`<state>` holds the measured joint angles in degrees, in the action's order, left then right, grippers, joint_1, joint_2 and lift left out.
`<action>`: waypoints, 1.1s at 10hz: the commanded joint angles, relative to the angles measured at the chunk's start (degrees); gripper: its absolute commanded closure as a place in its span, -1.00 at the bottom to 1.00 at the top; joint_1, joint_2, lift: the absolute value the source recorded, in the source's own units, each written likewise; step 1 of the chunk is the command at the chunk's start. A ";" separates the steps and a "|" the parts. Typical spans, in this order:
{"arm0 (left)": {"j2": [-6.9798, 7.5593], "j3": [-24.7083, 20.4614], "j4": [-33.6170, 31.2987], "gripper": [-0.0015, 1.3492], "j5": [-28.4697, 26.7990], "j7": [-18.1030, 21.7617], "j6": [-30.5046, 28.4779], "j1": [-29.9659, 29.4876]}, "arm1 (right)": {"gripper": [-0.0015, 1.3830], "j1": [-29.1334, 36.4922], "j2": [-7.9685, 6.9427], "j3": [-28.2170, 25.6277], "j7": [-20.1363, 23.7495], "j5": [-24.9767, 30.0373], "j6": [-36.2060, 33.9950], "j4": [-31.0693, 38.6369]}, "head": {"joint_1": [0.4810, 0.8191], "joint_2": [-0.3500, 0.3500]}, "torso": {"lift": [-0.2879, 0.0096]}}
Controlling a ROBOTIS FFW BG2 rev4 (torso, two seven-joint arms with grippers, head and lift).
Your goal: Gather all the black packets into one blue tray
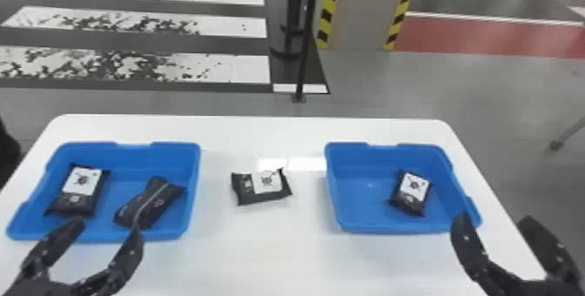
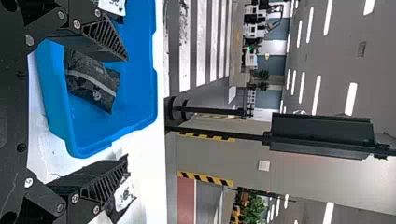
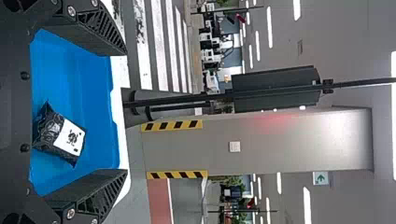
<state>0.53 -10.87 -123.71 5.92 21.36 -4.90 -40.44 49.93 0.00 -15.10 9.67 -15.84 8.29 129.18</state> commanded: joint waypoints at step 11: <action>4.22 13.04 22.53 -0.69 -11.29 3.08 -5.51 32.29 | -0.82 -0.72 -0.05 0.59 0.00 -0.73 0.01 -0.15 | 0.27 -0.51 | 0.20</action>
<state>4.40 0.74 -102.21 -5.72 24.44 -9.63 -9.61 49.31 0.00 -14.52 9.67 -16.53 8.30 129.03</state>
